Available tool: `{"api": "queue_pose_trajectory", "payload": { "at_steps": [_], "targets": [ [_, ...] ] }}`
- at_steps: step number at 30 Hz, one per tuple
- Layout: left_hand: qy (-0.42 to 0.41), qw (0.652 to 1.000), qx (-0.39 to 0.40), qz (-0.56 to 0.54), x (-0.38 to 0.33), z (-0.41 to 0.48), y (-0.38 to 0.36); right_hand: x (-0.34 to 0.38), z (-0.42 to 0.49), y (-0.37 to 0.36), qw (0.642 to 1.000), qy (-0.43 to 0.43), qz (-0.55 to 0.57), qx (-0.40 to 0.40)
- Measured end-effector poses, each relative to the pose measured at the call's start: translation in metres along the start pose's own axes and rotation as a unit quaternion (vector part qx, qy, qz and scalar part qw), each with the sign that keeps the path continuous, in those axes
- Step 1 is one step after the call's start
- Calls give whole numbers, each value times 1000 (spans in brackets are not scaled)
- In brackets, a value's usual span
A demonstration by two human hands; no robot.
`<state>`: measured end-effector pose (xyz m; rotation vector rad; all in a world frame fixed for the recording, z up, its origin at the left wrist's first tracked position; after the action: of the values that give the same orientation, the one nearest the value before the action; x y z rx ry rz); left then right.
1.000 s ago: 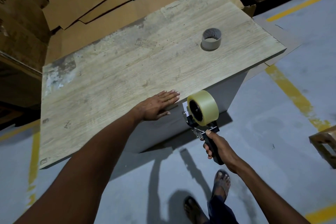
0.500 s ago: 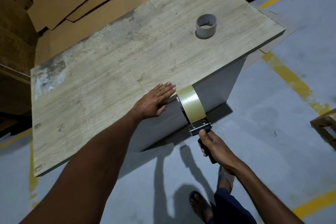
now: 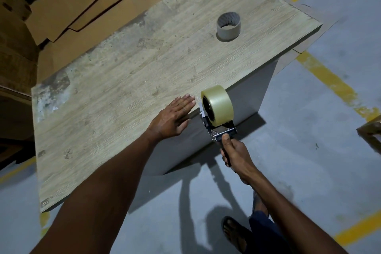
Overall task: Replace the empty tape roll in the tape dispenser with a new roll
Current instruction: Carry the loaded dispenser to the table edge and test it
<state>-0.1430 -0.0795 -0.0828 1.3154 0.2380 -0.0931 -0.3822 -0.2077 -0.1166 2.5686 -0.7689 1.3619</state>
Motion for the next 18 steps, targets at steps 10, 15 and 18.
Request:
{"api": "queue_pose_trajectory", "payload": {
  "at_steps": [10,15,18],
  "targets": [
    [2,1000,14,2,-4,1,1,1,10,3,999,-12,41,29],
    [5,1000,12,12,-6,2,1,0,-2,-11,970,-82,215,76],
    [6,1000,13,8,-7,1,0,-4,-1,-15,946,-115,285,106]
  ]
}}
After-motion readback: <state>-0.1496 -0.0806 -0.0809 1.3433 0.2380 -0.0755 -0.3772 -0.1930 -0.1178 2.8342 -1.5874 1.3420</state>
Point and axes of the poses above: each hand's wrist, its own z-axis towards the middle knuckle, its own y-axis out of the back of the hand, x = y × z, the point moved 3 cm from there along z, towards the middle knuckle, and after that the axes turned 5 degrees about -y, right-handed, at the moved point
